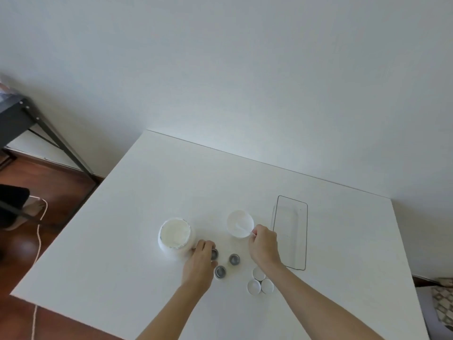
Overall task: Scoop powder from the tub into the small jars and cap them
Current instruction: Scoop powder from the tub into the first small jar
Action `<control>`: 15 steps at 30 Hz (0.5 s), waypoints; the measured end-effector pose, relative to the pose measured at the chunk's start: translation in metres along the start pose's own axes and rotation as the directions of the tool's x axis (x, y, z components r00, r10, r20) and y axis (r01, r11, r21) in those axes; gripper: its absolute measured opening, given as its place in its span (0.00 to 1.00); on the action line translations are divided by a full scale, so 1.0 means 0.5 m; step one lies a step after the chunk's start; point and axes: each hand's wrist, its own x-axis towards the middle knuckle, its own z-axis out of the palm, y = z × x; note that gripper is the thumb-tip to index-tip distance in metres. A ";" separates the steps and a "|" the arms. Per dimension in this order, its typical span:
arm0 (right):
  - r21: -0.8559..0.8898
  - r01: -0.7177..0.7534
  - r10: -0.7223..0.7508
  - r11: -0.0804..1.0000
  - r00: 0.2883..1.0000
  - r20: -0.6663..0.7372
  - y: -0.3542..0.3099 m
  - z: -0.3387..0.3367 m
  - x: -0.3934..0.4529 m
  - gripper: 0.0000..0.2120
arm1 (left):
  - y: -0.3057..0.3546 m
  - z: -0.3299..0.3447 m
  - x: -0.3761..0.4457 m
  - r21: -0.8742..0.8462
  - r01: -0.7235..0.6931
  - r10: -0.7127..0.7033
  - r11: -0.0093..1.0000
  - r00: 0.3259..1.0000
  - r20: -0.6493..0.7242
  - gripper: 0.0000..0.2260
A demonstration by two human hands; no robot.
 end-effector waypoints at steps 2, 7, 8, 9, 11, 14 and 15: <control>0.040 0.011 -0.009 0.999 0.999 -0.043 -0.002 -0.011 0.004 0.09 | 0.006 -0.002 -0.017 -0.065 -0.002 0.001 0.998 1.000 -0.026 0.14; 0.313 -0.050 0.083 0.949 0.992 -0.094 -0.015 -0.049 0.003 0.11 | 0.020 -0.027 -0.076 -0.295 -0.037 0.003 0.955 0.993 -0.116 0.13; 0.397 -0.069 0.111 0.915 0.990 -0.084 -0.020 -0.058 -0.001 0.10 | 0.023 -0.038 -0.088 -0.335 -0.043 -0.003 0.941 0.991 -0.135 0.13; 0.482 -0.085 0.133 0.872 0.989 -0.066 -0.026 -0.066 -0.007 0.10 | 0.026 -0.049 -0.100 -0.377 -0.046 -0.013 0.925 0.988 -0.152 0.12; 0.606 -0.107 0.147 0.788 0.989 -0.016 -0.038 -0.081 -0.020 0.08 | 0.026 -0.075 -0.122 -0.467 -0.047 -0.045 0.883 0.982 -0.184 0.12; 0.698 -0.122 0.096 0.706 0.992 0.076 -0.067 -0.095 -0.047 0.07 | 0.011 -0.115 -0.152 -0.604 -0.037 -0.112 0.796 0.972 -0.207 0.13; 0.700 -0.113 0.062 0.705 0.993 0.097 -0.080 -0.096 -0.057 0.07 | 0.003 -0.130 -0.161 -0.642 -0.027 -0.140 0.766 0.968 -0.207 0.13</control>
